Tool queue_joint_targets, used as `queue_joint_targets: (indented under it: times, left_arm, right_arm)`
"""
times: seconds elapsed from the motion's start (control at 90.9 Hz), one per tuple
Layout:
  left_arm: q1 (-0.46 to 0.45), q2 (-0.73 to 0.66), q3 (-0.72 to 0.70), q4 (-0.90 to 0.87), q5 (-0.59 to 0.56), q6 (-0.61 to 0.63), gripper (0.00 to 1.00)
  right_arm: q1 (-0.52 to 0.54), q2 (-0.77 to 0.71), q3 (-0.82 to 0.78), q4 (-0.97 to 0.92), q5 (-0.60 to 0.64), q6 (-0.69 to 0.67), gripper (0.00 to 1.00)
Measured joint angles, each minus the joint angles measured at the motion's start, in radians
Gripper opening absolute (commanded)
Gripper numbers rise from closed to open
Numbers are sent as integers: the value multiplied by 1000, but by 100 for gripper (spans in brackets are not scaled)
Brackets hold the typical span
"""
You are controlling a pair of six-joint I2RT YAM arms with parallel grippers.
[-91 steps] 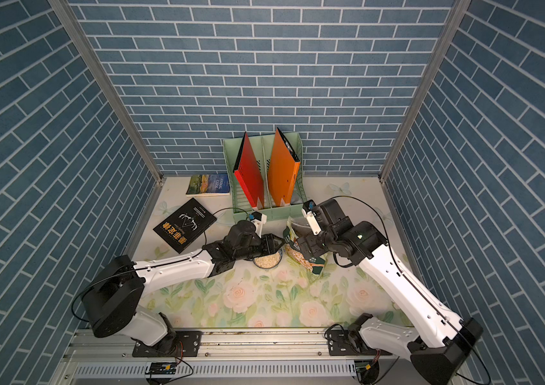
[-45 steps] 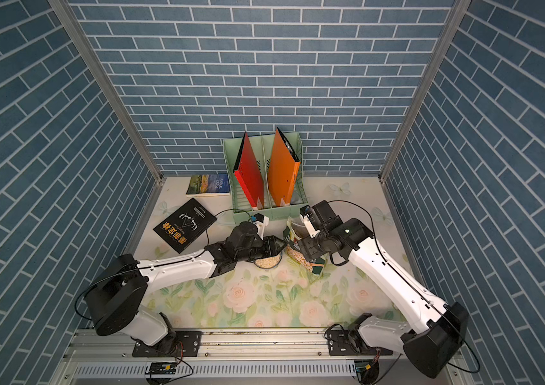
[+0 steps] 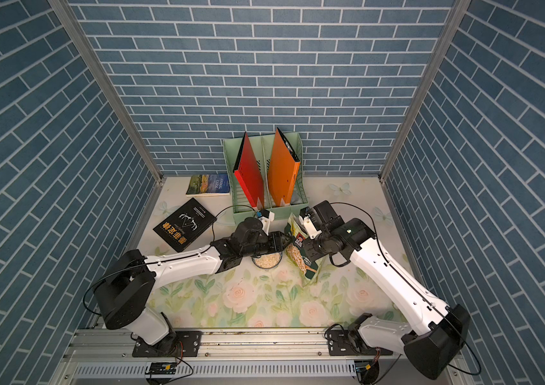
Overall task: Pour the oats into the breakfast bowl
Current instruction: Close the oats bag at the center of the board.
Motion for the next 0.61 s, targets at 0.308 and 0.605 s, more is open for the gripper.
queue_joint_targets:
  times: [0.308,0.605]
  left_arm:
    - [-1,4,4,4,2,0,50]
    - [-1,4,4,2,-1,0,49]
  right_arm:
    - [0,-43,-42,93,-36,40,45]
    - [0,37,-51,180,5,12,0]
